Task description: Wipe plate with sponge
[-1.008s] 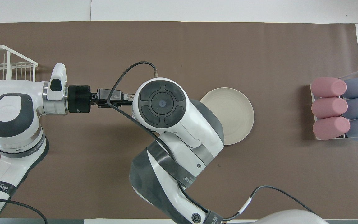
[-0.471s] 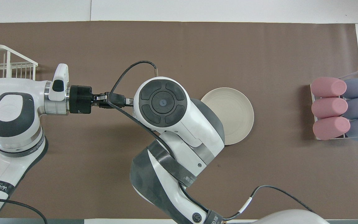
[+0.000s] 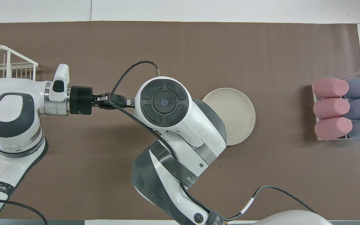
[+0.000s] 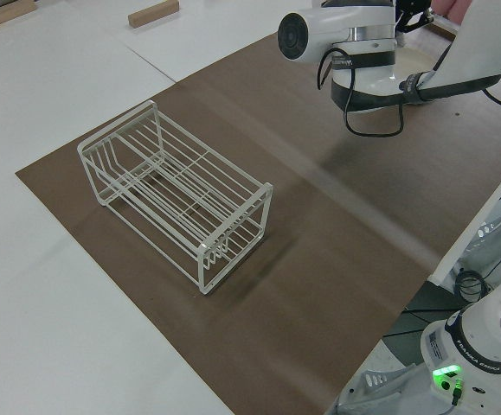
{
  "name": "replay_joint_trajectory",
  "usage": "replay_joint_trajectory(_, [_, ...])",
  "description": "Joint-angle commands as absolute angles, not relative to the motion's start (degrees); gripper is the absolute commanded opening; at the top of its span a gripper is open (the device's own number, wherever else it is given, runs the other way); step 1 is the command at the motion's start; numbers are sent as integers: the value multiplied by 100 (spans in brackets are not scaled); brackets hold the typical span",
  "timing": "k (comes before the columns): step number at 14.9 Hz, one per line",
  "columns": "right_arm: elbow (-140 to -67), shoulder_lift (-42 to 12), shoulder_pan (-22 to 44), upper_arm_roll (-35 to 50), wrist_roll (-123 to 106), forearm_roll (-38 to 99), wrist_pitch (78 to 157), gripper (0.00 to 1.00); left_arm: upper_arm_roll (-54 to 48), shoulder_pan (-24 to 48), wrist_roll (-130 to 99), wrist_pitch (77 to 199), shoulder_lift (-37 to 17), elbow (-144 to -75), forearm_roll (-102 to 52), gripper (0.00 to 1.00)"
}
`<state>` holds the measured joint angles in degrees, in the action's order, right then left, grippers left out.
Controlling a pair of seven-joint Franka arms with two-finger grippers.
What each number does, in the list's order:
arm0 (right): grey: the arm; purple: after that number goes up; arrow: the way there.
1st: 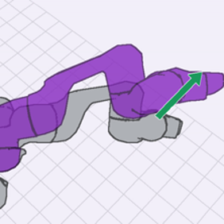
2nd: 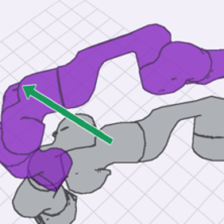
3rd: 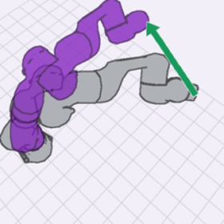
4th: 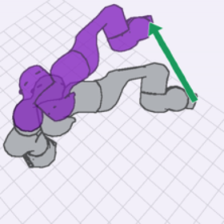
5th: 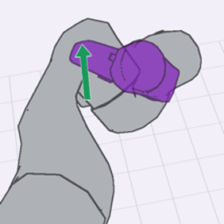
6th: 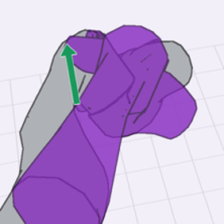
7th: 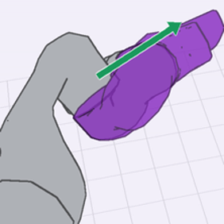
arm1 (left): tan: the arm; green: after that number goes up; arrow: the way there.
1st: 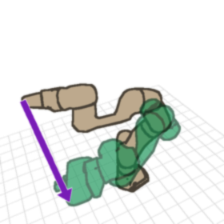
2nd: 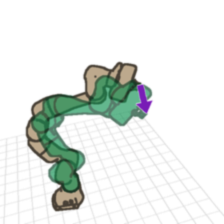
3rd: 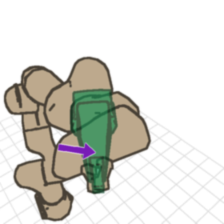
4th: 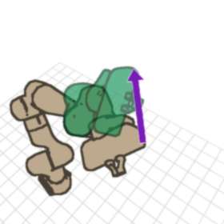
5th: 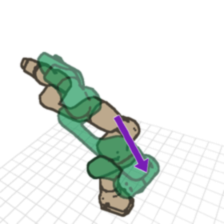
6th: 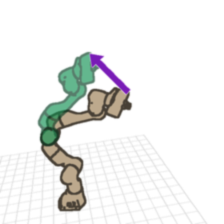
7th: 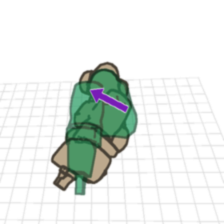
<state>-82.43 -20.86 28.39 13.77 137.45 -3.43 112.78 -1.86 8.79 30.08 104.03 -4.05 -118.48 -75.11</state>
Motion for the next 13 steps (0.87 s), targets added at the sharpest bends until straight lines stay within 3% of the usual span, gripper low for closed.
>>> replay_joint_trajectory(1, [-8454, -1846, 2471, 1362, 13387, -387, 10794, 100, -88, 817, 2918, 10134, -439, -11742, -7304, 0])
replay_joint_trajectory(6, [-8868, -1398, 1716, 1371, 12080, -299, 9996, 100, -79, 817, 2848, 10116, -439, -11733, -7278, 0])
replay_joint_trajectory(13, [-8930, -669, -190, 1371, 9181, 96, 9046, 100, -79, 642, 2278, 10073, -413, -11471, -6181, 0])
